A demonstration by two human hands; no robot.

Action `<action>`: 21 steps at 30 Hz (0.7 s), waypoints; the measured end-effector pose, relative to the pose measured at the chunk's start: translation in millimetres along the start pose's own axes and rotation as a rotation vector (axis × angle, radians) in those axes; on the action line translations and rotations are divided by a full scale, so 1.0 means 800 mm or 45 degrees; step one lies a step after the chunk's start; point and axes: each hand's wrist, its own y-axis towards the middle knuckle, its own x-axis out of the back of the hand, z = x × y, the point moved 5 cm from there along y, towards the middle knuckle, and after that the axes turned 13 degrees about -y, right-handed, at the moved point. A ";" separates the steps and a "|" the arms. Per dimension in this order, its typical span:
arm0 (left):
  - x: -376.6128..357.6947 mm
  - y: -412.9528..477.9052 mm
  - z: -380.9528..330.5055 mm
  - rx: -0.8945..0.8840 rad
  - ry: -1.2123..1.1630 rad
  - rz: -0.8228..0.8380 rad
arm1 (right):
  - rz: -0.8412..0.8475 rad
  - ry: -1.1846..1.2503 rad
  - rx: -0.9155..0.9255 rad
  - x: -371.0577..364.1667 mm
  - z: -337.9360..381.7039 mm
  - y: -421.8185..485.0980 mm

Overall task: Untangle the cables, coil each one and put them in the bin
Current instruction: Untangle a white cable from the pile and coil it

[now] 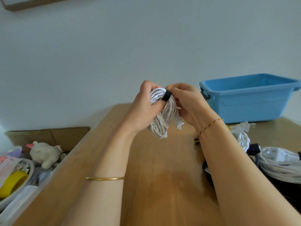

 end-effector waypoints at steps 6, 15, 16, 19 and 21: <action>0.004 0.002 -0.006 -0.011 -0.031 -0.026 | 0.076 -0.095 0.143 -0.002 0.017 -0.005; 0.006 0.004 0.000 0.036 -0.094 -0.084 | 0.065 -0.495 0.202 -0.006 0.026 -0.004; 0.007 0.004 0.001 0.036 -0.094 -0.101 | 0.100 -0.491 0.207 -0.007 0.027 -0.005; 0.010 0.004 0.005 0.042 -0.108 -0.166 | 0.234 -0.541 0.198 -0.014 0.024 -0.009; 0.010 0.004 0.007 0.041 -0.091 -0.189 | 0.263 -0.585 0.218 -0.017 0.023 -0.011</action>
